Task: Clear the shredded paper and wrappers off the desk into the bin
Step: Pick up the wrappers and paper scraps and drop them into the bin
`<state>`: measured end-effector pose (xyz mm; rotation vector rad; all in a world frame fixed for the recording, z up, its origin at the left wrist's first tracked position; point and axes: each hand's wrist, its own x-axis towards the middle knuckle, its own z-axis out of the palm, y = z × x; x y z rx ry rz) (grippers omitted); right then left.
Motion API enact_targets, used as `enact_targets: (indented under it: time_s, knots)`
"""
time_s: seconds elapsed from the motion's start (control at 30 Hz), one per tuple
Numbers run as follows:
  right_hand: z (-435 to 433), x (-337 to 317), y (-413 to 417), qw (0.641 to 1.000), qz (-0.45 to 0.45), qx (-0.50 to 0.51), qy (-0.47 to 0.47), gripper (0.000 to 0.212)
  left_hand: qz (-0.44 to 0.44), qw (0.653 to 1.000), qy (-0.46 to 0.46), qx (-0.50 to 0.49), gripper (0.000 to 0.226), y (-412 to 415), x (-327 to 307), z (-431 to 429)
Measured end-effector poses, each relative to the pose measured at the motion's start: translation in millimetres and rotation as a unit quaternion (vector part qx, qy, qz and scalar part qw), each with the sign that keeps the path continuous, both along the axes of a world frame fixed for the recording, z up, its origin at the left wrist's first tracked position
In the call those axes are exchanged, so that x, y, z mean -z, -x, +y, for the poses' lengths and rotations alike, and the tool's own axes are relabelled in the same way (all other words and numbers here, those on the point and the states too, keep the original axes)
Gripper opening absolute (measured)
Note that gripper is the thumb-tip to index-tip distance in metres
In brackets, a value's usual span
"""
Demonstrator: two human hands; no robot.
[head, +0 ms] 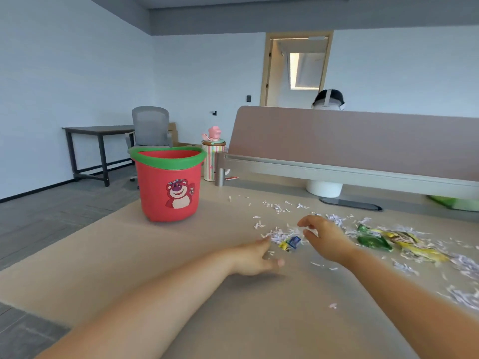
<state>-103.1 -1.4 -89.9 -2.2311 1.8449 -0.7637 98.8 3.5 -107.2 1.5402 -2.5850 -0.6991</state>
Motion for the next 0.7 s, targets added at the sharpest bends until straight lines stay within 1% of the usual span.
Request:
enact_targets:
  time_s: [0.03, 0.1, 0.17, 0.2, 0.27, 0.33, 0.43, 0.47, 0.5, 0.53, 0.57, 0.6, 0.63, 0.67, 0.7]
  knots:
    - [9.6, 0.0, 17.0, 1.000, -0.001, 0.017, -0.001, 0.025, -0.009, 1.000, 0.018, 0.001, 0.087, 4.7, -0.6, -0.3]
    - [29.1, 1.6, 47.9, 0.999, 0.003, 0.053, -0.007, 0.024, -0.067, 0.994, 0.074, -0.042, 0.095, 8.3, 3.6, -7.2]
    - [47.5, 4.7, 72.2, 0.996, 0.005, 0.087, -0.012, 0.024, -0.113, 0.985, 0.075, -0.104, 0.097, 11.0, 10.5, -16.0]
    - [56.3, 6.7, 81.9, 0.995, 0.005, 0.100, -0.015, 0.024, -0.119, 0.984, 0.064, -0.115, 0.095, 15.9, 13.2, -17.8]
    - [73.8, 9.8, 96.5, 0.993, 0.005, 0.119, -0.020, 0.024, -0.107, 0.989, 0.058, -0.083, 0.090, 35.9, 14.1, -14.4]
    - [91.6, 12.5, 108.8, 0.991, -0.003, 0.135, -0.022, 0.024, -0.087, 0.994, 0.067, -0.014, 0.087, 65.0, 12.6, -1.9]
    - [121.5, 13.0, 128.5, 0.987, -0.013, 0.160, -0.015, 0.028, -0.065, 0.994, 0.061, 0.062, 0.089, 106.0, 13.0, 17.5]
    - [132.4, 12.0, 134.8, 0.986, -0.008, 0.167, -0.020, 0.034, -0.052, 0.995, 0.051, 0.073, 0.092, 115.0, 12.3, 22.4]
    - [143.6, 11.4, 140.7, 0.984, 0.003, 0.174, -0.036, 0.045, -0.042, 0.995, 0.044, 0.082, 0.096, 121.4, 10.9, 27.2]
    - [154.4, 11.8, 145.9, 0.981, 0.022, 0.181, -0.066, 0.061, -0.039, 0.994, 0.040, 0.093, 0.100, 124.7, 9.4, 32.4]
    - [163.7, 13.2, 150.5, 0.975, 0.052, 0.188, -0.103, 0.081, -0.051, 0.992, 0.044, 0.111, 0.104, 125.7, 8.6, 38.1]
    - [171.7, 16.0, 154.1, 0.967, 0.086, 0.197, -0.137, 0.103, -0.075, 0.987, 0.054, 0.133, 0.108, 125.2, 9.8, 43.1]
    - [177.4, 20.7, 157.5, 0.956, 0.114, 0.214, -0.164, 0.119, -0.103, 0.980, 0.068, 0.153, 0.111, 123.3, 11.9, 47.4]
    - [179.8, 25.9, 161.2, 0.944, 0.134, 0.239, -0.183, 0.124, -0.126, 0.975, 0.081, 0.164, 0.112, 121.1, 14.3, 50.2]
    - [179.2, 30.6, 164.6, 0.932, 0.143, 0.271, -0.194, 0.119, -0.140, 0.973, 0.090, 0.162, 0.110, 120.1, 17.9, 49.1]
